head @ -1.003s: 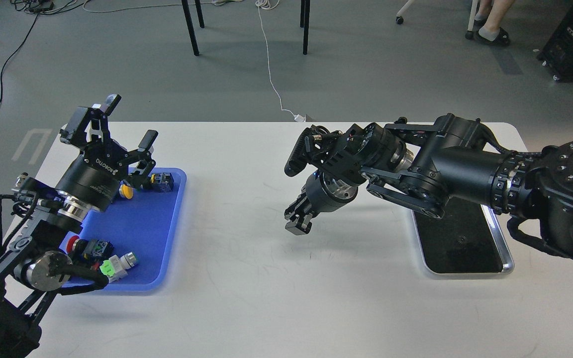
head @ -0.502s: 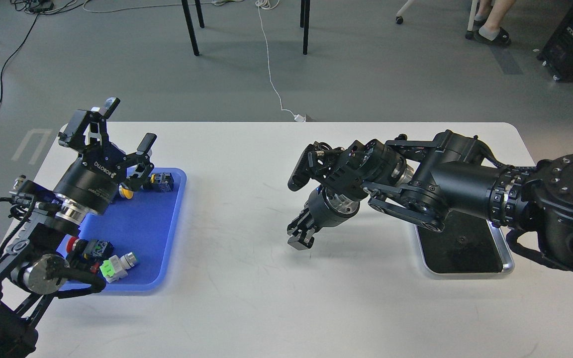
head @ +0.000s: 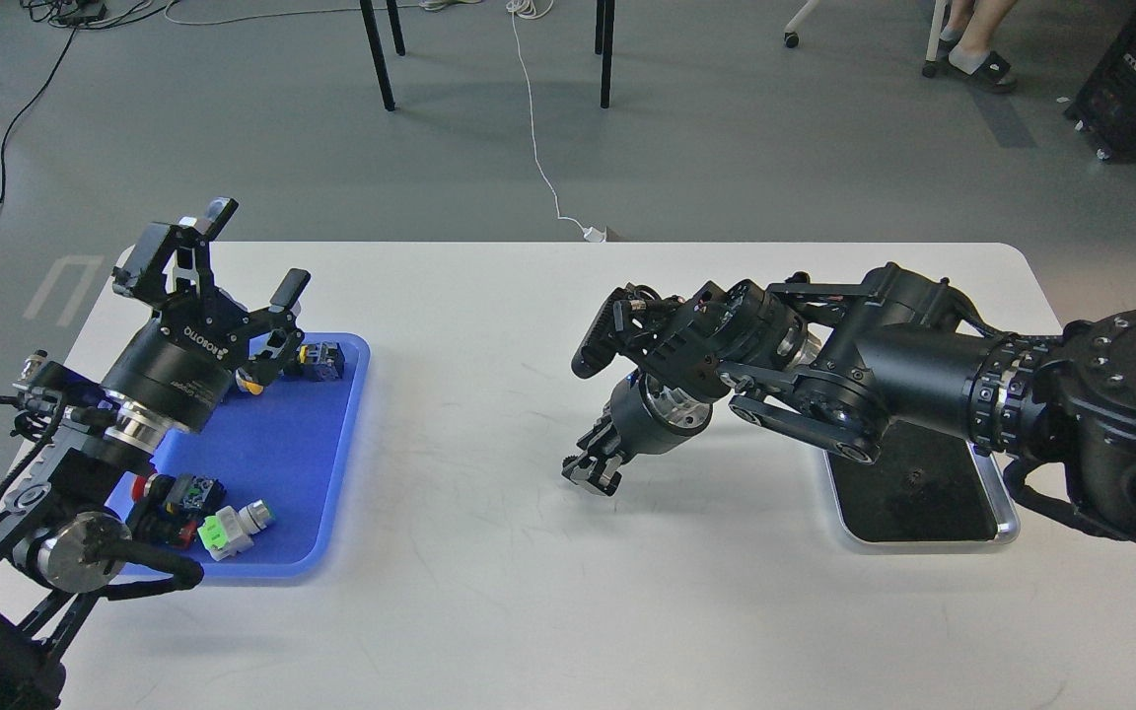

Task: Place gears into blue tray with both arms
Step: 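Release the gear on the table and retract the right arm, then reach the left gripper toward the black gear on the table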

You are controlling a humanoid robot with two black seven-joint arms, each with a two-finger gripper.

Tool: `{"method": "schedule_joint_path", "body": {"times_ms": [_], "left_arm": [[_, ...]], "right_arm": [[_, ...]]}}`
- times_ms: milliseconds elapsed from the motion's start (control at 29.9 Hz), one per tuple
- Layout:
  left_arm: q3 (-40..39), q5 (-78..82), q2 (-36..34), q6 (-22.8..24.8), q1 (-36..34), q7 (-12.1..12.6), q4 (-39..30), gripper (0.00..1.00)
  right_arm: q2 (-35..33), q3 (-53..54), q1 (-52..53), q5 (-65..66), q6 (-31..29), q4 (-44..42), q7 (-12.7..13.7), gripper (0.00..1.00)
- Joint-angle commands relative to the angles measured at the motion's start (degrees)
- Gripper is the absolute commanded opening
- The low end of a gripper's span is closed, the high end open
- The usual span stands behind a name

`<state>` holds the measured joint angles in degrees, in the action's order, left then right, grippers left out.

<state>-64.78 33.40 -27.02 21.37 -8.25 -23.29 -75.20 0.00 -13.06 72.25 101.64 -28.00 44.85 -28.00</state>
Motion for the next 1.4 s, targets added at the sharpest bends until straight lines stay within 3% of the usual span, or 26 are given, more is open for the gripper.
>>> {"method": "schedule_joint_path", "body": {"times_ms": [0, 134, 401, 635, 836, 1037, 1371], "left_arm": [[0.0, 0.1, -0.7, 0.0, 0.3, 0.0, -0.4, 0.98], [0.0, 0.3, -1.7, -0.1, 0.3, 0.0, -2.2, 0.98], [0.3, 2.1, -4.1, 0.0, 0.3, 0.0, -3.7, 0.98], [1.2, 10.2, -3.7, 0.2, 0.2, -0.5, -5.1, 0.98], [2.6, 24.1, -3.2, 0.2, -0.8, -1.7, -6.5, 0.98], [11.9, 42.0, -3.5, 0.2, -8.3, -4.6, -6.6, 0.98], [33.0, 83.4, -3.9, -0.6, -28.0, -4.7, -3.9, 0.98]], "right_arm": [[0.0, 0.1, 0.0, -3.6, 0.0, 0.0, 0.0, 0.92], [-1.9, 0.5, 0.4, -10.5, 0.0, 0.1, 0.0, 0.97], [-18.3, 8.7, -0.1, -27.0, 0.0, 3.3, 0.0, 0.98], [-31.2, 21.0, -12.3, -55.2, 0.0, 6.2, 0.0, 0.98], [-32.9, 38.4, -27.4, -68.0, 0.0, 5.9, 0.0, 0.98], [-32.9, 55.2, -39.6, -80.0, 0.0, 6.0, 0.0, 0.98], [-37.5, 66.7, -52.8, -85.8, 0.0, 11.8, 0.0, 0.98]]}}
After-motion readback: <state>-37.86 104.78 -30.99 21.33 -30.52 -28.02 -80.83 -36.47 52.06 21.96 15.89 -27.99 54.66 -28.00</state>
